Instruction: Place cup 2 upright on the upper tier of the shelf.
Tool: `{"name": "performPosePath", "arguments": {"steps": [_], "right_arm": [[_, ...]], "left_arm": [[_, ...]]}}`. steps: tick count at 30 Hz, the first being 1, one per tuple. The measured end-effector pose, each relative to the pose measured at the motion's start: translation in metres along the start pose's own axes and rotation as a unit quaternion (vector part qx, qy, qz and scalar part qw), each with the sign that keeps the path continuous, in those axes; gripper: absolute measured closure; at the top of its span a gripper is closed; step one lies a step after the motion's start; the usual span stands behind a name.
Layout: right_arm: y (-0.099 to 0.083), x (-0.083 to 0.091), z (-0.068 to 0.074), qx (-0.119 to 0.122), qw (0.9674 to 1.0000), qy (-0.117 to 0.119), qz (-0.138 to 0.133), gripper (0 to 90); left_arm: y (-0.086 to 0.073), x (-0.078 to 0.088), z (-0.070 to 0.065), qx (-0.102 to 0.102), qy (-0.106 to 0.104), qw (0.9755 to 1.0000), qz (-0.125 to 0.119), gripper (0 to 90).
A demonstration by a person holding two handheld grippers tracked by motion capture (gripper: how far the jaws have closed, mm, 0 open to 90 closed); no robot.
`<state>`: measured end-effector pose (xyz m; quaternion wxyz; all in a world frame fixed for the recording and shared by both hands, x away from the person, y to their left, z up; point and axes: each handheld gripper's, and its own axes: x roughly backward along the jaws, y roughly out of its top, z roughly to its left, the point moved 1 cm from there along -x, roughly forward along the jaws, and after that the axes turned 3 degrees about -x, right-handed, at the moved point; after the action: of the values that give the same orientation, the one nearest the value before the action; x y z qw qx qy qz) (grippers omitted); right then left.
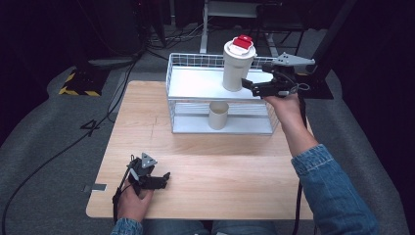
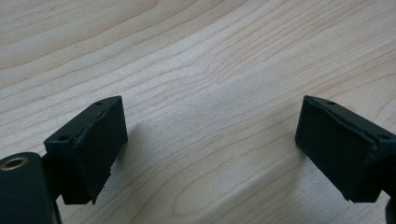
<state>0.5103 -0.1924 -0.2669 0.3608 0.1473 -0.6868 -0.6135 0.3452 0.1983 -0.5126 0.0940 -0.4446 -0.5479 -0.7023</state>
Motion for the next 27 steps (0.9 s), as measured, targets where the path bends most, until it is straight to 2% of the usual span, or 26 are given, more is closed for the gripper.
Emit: {"name": "performPosePath", "arguments": {"steps": [9,14,19,27], "right_arm": [[-0.017,0.037,0.007,0.019,0.9995,0.019,0.018,1.7],[-0.030,0.060,0.009,0.034,0.9990,0.013,0.026,1.7],[-0.044,0.082,0.005,0.033,0.9990,0.005,0.030,1.7],[-0.071,0.112,0.000,0.036,0.9983,-0.004,0.047,2.7]], "left_arm": [[0.000,0.000,0.000,0.001,-0.001,1.0000,-0.001,9.7],[-0.001,0.001,0.002,-0.002,-0.002,1.0000,0.000,9.8],[0.000,0.000,0.005,-0.010,-0.007,0.9999,0.000,9.7],[0.003,-0.002,0.006,-0.005,-0.001,1.0000,0.002,9.6]]}}
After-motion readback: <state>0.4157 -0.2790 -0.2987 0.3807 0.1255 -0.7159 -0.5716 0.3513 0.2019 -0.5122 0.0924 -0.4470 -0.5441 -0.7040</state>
